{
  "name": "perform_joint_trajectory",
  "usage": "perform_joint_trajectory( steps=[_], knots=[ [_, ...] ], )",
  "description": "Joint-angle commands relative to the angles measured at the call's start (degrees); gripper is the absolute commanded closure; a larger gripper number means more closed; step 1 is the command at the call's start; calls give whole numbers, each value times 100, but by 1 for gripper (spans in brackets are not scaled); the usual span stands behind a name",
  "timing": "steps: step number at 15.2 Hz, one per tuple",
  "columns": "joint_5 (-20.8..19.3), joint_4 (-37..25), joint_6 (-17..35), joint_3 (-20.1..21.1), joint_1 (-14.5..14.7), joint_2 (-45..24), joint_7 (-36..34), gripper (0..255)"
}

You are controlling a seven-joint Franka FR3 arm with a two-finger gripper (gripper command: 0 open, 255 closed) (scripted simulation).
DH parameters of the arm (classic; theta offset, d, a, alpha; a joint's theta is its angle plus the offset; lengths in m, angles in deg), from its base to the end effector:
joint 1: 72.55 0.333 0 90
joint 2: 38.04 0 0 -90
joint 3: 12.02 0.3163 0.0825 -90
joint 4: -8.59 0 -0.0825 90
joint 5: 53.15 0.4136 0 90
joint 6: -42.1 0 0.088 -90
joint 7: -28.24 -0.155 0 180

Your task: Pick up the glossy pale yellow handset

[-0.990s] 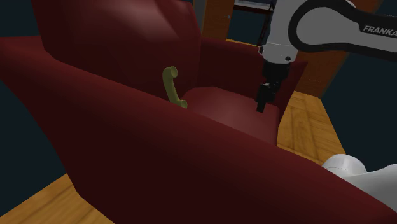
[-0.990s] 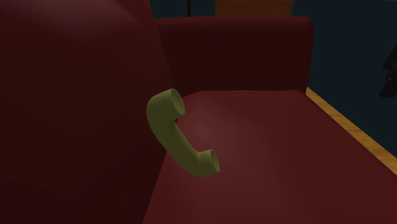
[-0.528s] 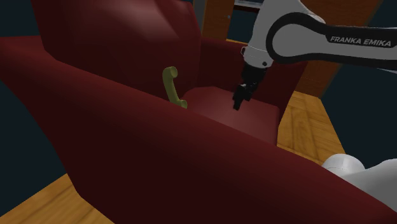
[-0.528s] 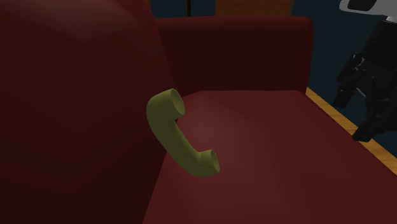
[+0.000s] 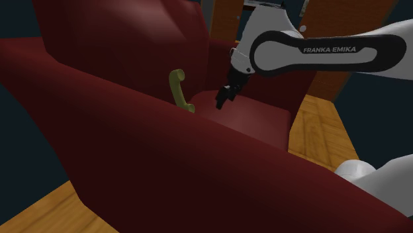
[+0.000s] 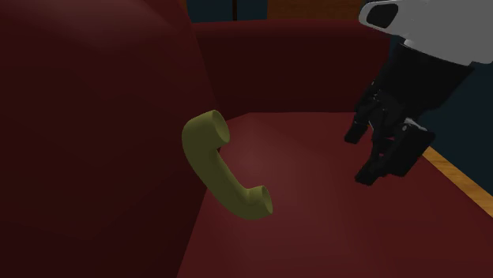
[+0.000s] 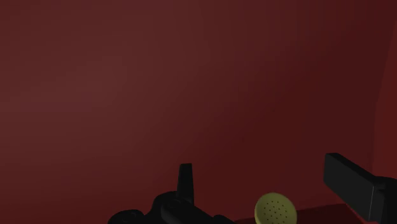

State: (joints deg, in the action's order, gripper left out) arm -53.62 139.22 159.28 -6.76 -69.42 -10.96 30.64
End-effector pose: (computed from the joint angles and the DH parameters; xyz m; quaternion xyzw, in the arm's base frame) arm 0.4680 0.0707 0.5047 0.9884 0.0923 0.1188 0.0190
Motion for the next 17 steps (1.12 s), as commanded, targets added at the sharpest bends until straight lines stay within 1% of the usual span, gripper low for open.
perform_joint_trajectory(
  steps=[1, 8, 14, 17],
  knots=[
    [27, -111, 464, 67, 40, -288, -50, 0],
    [26, -723, 1784, 216, 119, -1301, -99, 0],
    [-80, -1459, 2655, 340, 180, -2158, -169, 0],
    [-101, -1278, 2883, 343, 180, -2205, -188, 0]
  ],
)
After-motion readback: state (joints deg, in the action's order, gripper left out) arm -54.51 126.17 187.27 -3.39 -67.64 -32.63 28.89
